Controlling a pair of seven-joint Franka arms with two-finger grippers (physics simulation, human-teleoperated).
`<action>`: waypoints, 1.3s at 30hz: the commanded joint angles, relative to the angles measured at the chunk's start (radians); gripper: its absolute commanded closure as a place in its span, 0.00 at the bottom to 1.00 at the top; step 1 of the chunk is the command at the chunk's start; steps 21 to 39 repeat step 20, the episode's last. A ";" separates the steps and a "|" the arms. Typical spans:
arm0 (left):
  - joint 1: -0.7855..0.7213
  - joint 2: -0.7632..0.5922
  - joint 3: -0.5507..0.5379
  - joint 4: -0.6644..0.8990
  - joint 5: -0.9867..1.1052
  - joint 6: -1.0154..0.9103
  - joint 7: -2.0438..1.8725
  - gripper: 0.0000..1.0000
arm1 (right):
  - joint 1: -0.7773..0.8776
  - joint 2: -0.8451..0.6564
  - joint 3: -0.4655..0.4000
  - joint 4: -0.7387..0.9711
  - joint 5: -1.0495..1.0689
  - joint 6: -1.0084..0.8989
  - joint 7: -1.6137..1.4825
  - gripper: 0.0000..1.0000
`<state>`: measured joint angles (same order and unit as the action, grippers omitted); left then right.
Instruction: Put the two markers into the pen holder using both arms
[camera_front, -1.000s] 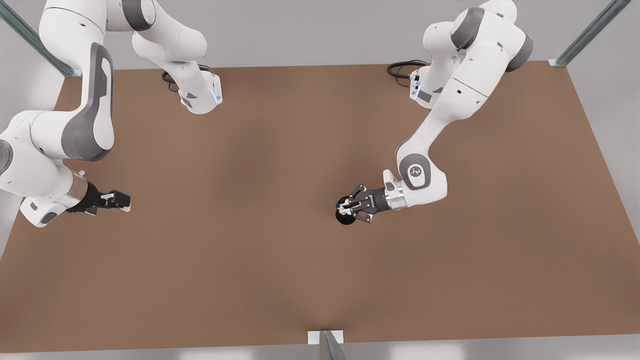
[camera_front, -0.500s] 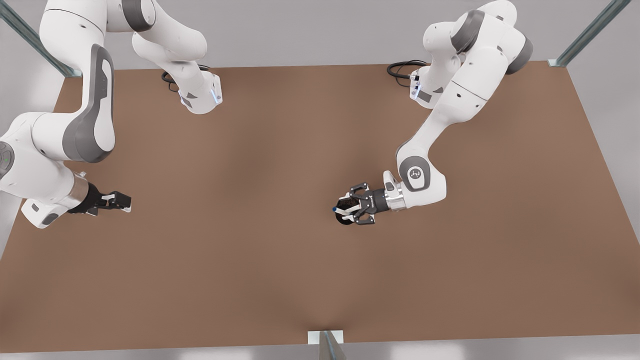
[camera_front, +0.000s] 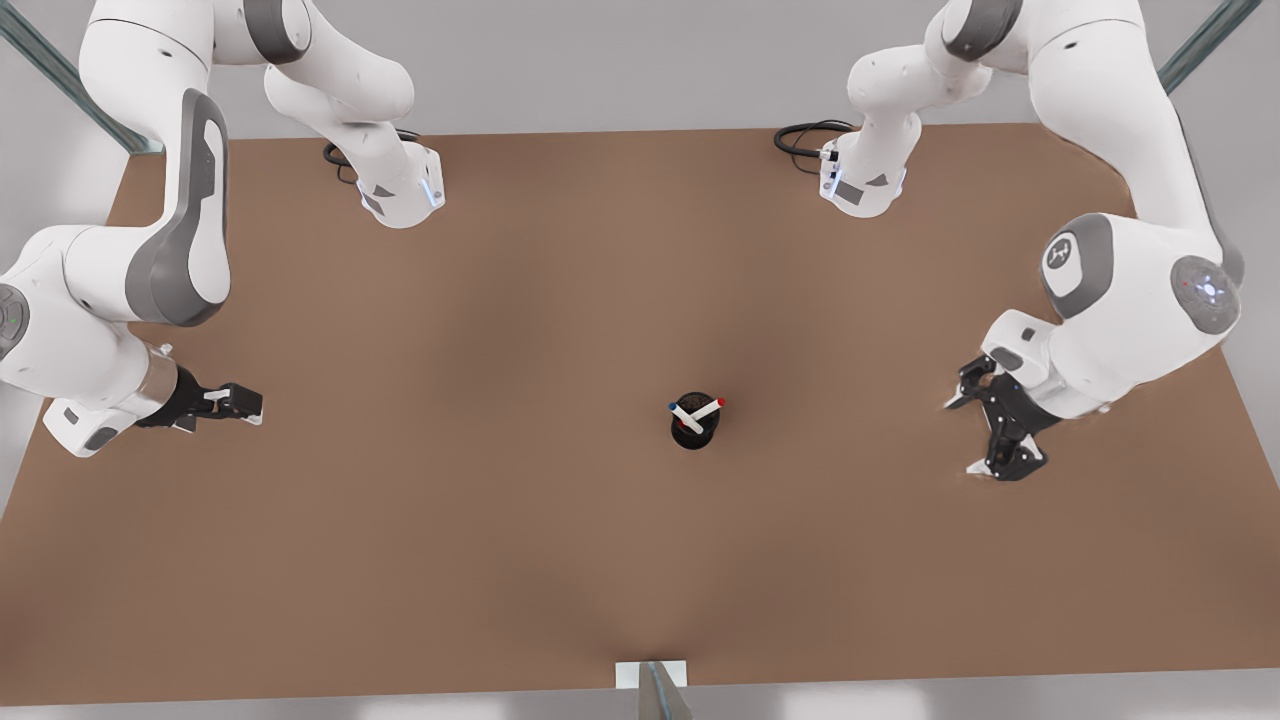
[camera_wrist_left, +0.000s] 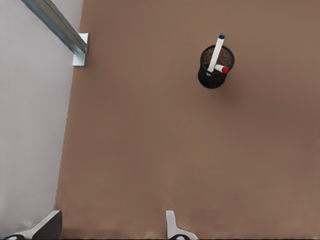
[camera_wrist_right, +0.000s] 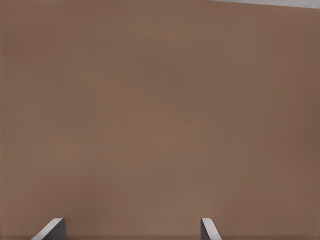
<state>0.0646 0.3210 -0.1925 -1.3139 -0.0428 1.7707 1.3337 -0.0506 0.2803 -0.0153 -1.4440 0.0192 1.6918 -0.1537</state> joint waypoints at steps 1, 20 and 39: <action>-0.123 -0.076 0.145 -0.015 0.107 -0.211 -1.495 0.00 | 0.000 -0.001 0.000 0.001 0.001 0.000 -0.001 0.00; -0.192 -0.054 0.182 0.008 0.115 -0.223 -1.656 0.00 | -0.025 -0.001 0.000 0.002 0.061 0.035 0.003 0.00; -0.192 -0.054 0.182 0.008 0.115 -0.223 -1.656 0.00 | -0.025 -0.001 0.000 0.002 0.061 0.035 0.003 0.00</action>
